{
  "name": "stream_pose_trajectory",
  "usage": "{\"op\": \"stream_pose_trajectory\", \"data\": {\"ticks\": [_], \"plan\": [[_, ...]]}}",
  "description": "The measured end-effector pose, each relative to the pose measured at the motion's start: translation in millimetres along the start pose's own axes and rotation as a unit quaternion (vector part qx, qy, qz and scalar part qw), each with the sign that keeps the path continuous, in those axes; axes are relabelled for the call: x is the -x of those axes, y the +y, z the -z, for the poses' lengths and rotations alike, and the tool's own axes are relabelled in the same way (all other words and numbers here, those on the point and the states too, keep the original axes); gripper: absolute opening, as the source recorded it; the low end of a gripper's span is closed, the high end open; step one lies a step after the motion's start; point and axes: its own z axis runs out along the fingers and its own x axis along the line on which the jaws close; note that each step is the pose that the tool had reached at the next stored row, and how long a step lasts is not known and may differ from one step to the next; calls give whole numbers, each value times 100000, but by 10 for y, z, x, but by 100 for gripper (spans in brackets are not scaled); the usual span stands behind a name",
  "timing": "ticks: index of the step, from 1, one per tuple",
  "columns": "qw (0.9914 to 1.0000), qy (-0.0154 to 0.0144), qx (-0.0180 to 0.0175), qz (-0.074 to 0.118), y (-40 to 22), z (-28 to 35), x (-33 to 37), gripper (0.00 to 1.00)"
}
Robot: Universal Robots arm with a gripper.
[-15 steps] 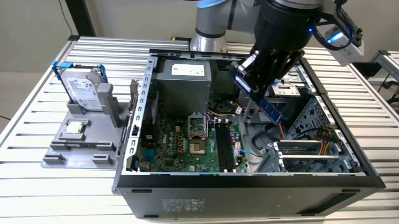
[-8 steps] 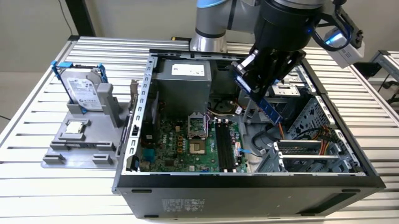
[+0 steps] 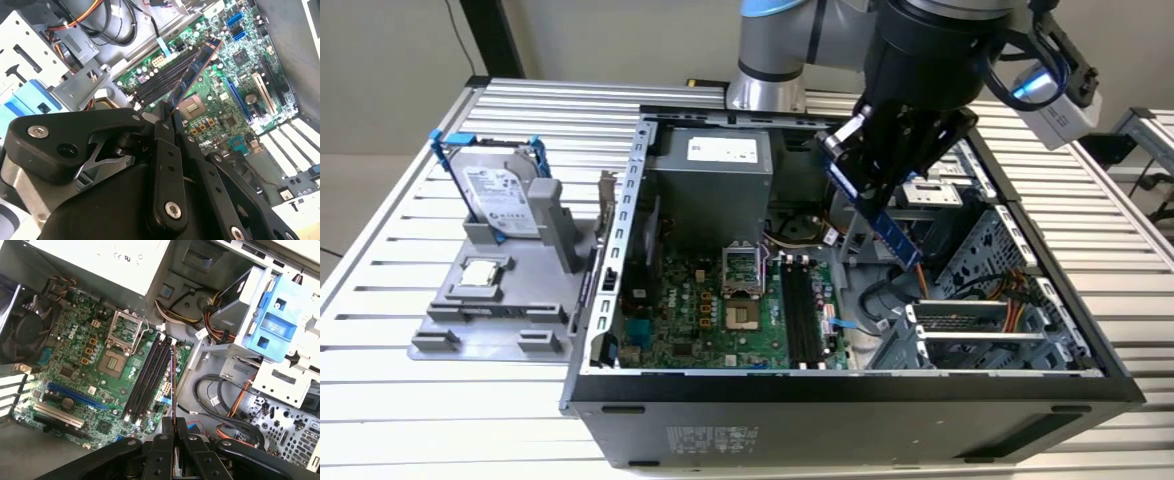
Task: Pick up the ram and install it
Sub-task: 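Insert the ram into the slot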
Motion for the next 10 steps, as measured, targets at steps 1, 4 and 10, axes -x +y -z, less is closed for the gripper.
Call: {"op": "stream_pose_trajectory", "data": {"ticks": [1,4,10], "plan": [[100000,-8,-16,-307,0,0,0,0],[99997,-18,-37,-712,0,0,0,0],[99997,-21,-35,-755,0,0,0,0]]}}
